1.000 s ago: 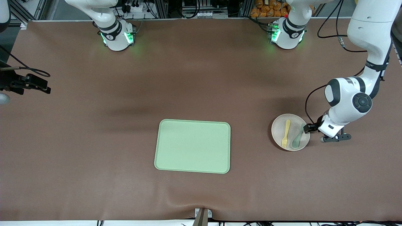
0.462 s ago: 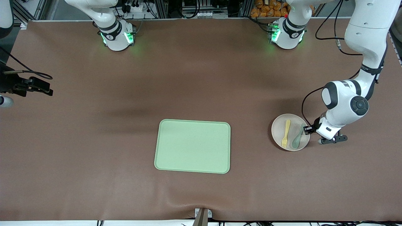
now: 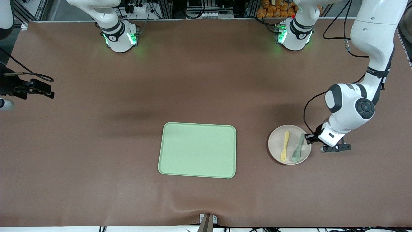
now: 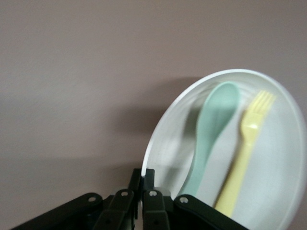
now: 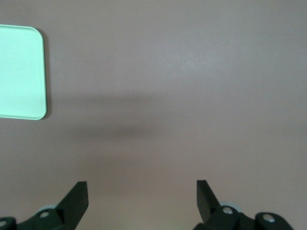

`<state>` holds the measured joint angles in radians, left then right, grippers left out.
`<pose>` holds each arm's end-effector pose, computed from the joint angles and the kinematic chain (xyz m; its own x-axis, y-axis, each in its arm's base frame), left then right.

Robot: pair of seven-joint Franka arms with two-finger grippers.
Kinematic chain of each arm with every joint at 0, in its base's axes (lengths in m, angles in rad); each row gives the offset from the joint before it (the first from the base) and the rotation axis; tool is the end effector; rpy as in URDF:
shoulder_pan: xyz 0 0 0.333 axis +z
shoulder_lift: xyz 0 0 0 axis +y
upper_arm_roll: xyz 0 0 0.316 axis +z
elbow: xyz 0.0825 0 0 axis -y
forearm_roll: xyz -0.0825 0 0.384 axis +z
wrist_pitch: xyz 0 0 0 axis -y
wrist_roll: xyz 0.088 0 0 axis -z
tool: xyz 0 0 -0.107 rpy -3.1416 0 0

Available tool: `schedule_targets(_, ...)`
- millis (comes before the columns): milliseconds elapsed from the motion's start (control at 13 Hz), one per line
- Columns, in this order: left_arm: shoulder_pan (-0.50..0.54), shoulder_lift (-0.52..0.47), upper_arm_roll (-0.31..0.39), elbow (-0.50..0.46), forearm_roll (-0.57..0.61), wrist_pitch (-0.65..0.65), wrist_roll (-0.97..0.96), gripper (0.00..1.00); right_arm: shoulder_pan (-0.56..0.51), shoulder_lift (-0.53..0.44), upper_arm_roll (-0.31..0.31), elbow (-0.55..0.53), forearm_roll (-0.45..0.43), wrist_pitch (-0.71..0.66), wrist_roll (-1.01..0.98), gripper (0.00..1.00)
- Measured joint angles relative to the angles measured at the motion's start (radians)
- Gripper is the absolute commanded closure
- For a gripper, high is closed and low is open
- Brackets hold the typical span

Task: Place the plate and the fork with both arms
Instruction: 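Carry the plate onto the green tray while the right gripper approaches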

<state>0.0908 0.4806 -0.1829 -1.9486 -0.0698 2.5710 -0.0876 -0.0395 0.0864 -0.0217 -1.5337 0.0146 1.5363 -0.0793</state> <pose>0.6334 -0.0515 0.2494 0.9878 0.0866 0.1294 0.0680 -0.9876 0.1415 0.5748 -0.0331 0.5902 0.9964 0.0187 -0.0824 0.0172 -0.9997 -0.0193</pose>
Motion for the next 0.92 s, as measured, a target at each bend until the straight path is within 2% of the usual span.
schedule_targets(154, -0.022, -0.010, -0.052, 0.109, -0.005, -0.098, -0.084, 1.00, 0.000, 0.000, 0.000, 0.000, 0.000, 0.000, 0.000, 0.00)
schedule_targets(308, -0.079, -0.005, -0.065, 0.211, -0.005, -0.173, -0.160, 1.00, 0.000, 0.000, 0.000, 0.000, 0.000, 0.000, 0.000, 0.00)
schedule_targets(462, -0.170, 0.029, -0.065, 0.274, -0.006, -0.192, -0.267, 1.00, 0.001, 0.002, 0.000, -0.001, 0.000, 0.000, 0.000, 0.00)
schedule_targets(692, -0.322, 0.140, -0.059, 0.358, -0.005, -0.191, -0.410, 1.00, 0.013, 0.017, 0.002, -0.004, 0.002, 0.003, 0.000, 0.00)
schedule_targets(923, -0.402, 0.265, -0.050, 0.454, -0.005, -0.172, -0.460, 1.00, 0.048, 0.067, 0.004, -0.007, 0.005, 0.032, 0.000, 0.00)
